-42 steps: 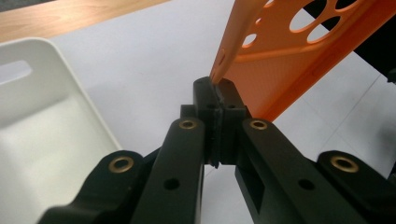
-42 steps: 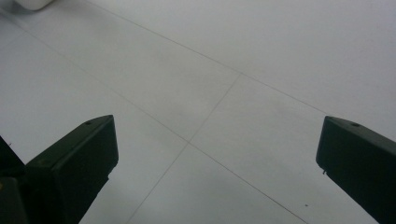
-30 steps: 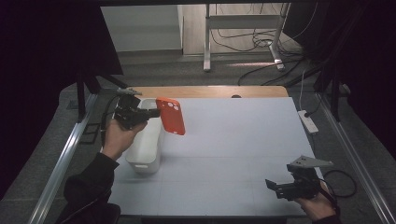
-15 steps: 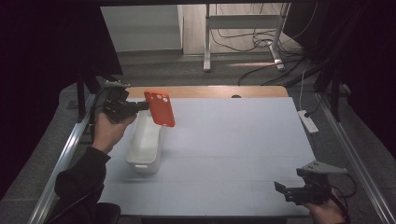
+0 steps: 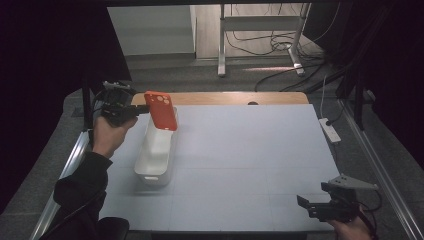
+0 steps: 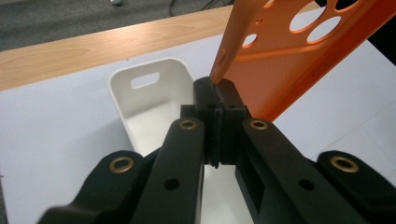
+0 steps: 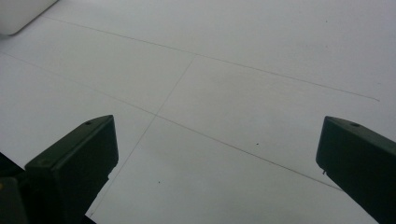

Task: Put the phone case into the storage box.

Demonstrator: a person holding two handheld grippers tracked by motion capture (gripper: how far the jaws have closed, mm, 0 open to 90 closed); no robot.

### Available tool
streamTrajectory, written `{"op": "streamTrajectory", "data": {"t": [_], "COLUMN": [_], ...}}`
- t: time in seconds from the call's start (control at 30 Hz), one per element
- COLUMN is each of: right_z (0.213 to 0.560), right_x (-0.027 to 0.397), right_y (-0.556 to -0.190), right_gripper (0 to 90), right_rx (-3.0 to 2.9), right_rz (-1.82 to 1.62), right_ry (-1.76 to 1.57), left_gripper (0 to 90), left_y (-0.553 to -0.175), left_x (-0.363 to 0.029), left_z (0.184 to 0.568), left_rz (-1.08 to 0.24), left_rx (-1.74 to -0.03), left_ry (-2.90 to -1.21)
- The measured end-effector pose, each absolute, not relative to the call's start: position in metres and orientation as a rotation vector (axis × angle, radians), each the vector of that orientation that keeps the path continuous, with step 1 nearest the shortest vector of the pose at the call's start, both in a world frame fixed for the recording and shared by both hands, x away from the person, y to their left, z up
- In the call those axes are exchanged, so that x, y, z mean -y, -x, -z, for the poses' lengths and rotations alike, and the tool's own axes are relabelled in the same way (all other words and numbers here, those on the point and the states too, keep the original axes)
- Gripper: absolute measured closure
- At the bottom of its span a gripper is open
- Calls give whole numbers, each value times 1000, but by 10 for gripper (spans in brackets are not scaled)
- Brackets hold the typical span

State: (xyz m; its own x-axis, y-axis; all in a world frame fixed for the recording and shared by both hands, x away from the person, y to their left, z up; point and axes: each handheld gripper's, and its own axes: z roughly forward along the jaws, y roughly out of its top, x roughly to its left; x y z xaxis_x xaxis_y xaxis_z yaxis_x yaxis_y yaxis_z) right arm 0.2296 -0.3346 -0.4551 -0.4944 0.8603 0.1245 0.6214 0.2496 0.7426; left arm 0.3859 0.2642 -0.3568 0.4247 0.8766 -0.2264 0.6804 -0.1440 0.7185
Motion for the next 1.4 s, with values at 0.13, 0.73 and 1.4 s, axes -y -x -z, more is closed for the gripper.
{"op": "streamTrajectory", "data": {"t": [0.13,0.73,1.4], "right_z": [455,456,457], "right_x": [334,333,333], "right_y": [-230,-231,-232], "right_gripper": [0,1,7], "right_rx": [-2229,-2256,-2270], "right_rz": [-1089,-1085,-1074], "right_ry": [-1364,-1360,-1366], "left_gripper": [895,895,895], "left_y": [-391,-421,-441], "left_x": [-269,-271,-275], "left_z": [359,373,397], "left_rz": [-322,-349,-342], "left_rx": [-1350,-1399,-1450], "left_ry": [-1884,-1878,-1854]}}
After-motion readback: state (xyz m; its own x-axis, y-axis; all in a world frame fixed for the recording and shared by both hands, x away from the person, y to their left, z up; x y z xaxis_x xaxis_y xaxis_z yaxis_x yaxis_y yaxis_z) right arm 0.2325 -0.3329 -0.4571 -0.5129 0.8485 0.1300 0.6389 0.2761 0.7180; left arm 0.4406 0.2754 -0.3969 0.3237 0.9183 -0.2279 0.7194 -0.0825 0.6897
